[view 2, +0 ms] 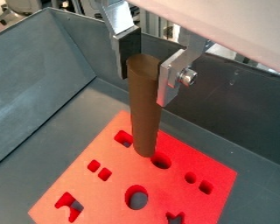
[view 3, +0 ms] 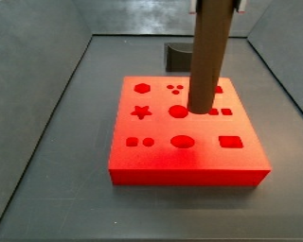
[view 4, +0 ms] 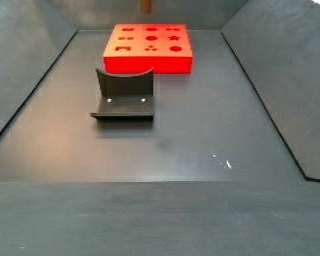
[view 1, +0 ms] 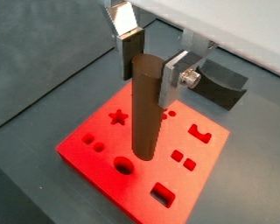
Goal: Insert the oval object.
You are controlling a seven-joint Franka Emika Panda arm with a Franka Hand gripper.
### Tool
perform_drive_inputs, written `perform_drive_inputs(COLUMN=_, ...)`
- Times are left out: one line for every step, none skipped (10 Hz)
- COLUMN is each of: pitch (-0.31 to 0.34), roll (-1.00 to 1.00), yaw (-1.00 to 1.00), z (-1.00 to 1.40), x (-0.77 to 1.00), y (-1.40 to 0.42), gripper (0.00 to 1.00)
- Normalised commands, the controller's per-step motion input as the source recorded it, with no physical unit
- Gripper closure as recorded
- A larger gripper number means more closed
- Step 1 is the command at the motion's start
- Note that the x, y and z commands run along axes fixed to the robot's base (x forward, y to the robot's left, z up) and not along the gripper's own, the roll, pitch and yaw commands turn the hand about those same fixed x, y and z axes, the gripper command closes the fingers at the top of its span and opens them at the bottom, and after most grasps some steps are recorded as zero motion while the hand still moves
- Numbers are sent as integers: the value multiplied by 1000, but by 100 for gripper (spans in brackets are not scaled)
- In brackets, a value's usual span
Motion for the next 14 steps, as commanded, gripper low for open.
perform_drive_inputs(pitch=254, roll=267, yaw=17, z=-151, x=411, y=-140, gripper=100)
perform_drive_inputs(pitch=331, roll=277, yaw=217, z=-283, x=380, y=-106, gripper=100)
perform_drive_inputs(pitch=356, roll=333, yaw=197, z=-169, x=246, y=-120, gripper=100)
perform_drive_inputs(pitch=326, roll=320, yaw=160, z=-231, x=154, y=-111, gripper=100)
perform_drive_inputs(pitch=21, roll=83, yaw=0, z=-77, x=-20, y=0, gripper=100)
perform_drive_inputs(pitch=14, roll=10, yaw=0, z=0, x=0, y=0, gripper=100)
perform_drive_inputs(pitch=7, roll=0, yaw=0, z=-120, x=0, y=0, gripper=100)
perform_drive_inputs(pitch=0, roll=0, yaw=0, z=-120, x=-40, y=0, gripper=100)
perform_drive_inputs(pitch=0, roll=0, yaw=0, z=-60, x=0, y=0, gripper=100)
perform_drive_inputs(pitch=0, roll=-111, yaw=0, z=-343, x=-249, y=0, gripper=100)
perform_drive_inputs(pitch=0, roll=-114, yaw=0, z=-366, x=-474, y=-234, gripper=100)
perform_drive_inputs(pitch=-24, roll=-123, yaw=0, z=-297, x=-351, y=-194, gripper=100)
perform_drive_inputs(pitch=-37, roll=-123, yaw=0, z=-257, x=-303, y=-174, gripper=100)
perform_drive_inputs(pitch=-43, roll=-70, yaw=6, z=0, x=-91, y=-91, gripper=100)
